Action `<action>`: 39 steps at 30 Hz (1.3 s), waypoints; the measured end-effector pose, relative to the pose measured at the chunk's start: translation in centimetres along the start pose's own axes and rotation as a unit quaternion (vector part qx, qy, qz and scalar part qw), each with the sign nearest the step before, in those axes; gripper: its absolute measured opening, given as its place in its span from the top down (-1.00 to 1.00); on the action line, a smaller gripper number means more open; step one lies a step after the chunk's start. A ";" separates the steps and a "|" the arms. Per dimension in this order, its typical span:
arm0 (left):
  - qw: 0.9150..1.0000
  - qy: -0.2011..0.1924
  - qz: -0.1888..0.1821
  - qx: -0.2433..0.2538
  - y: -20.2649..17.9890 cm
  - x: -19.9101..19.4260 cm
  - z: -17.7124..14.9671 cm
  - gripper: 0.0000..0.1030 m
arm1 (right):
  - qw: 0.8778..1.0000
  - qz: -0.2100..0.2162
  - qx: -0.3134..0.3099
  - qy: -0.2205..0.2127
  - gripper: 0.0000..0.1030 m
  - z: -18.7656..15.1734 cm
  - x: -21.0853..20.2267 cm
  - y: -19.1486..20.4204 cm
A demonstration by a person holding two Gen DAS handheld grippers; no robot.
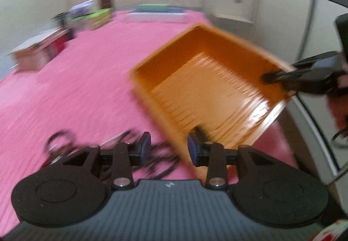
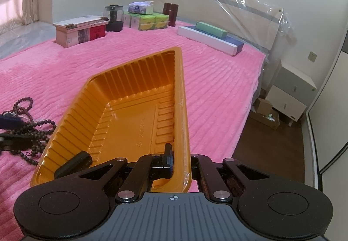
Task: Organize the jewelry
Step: 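Carry the black item into the orange tray and open the left tool, then grasp a dark bead necklace from the pile with the left tool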
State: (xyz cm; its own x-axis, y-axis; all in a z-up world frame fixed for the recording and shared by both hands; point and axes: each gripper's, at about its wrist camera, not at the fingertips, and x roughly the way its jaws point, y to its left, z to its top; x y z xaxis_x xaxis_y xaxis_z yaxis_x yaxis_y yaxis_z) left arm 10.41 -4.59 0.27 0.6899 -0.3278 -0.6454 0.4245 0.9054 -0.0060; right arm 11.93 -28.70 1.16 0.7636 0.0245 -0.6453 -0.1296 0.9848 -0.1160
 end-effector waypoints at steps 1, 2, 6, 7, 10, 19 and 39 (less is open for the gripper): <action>1.000 0.004 0.015 -0.011 0.9 -0.4 -0.8 0.35 | 1.000 0.000 0.000 0.000 0.93 0.0 0.0 0.0; 0.999 0.007 0.030 -0.025 1.9 -0.9 -1.6 0.35 | 1.000 0.001 0.000 0.000 0.93 0.0 -0.1 0.0; 0.994 0.017 0.085 -0.061 5.1 -2.1 -4.2 0.35 | 1.000 -0.001 -0.005 0.002 0.92 0.0 -0.2 0.1; 0.993 0.020 0.094 -0.071 6.0 -2.4 -4.7 0.35 | 1.000 -0.001 -0.006 0.003 0.92 0.1 -0.2 0.1; 0.989 0.024 0.113 -0.091 8.0 -2.8 -5.8 0.35 | 1.000 -0.002 -0.007 0.003 0.92 0.1 -0.1 0.1; 0.995 0.039 0.096 -0.005 7.6 -1.5 -6.4 0.37 | 1.000 -0.006 -0.011 0.003 0.92 0.0 -0.2 0.4; 0.993 -0.010 0.084 0.081 7.8 -4.6 1.2 0.88 | 1.000 -0.009 -0.016 0.000 0.92 0.5 -0.3 0.3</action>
State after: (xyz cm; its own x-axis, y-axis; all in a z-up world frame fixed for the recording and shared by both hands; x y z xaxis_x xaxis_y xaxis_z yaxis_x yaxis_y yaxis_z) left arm 11.22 3.68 4.12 0.7705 -0.1822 -0.6109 0.3898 0.8929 0.2253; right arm 12.00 -28.30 1.69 0.7661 0.0063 -0.6427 -0.1358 0.9790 -0.1522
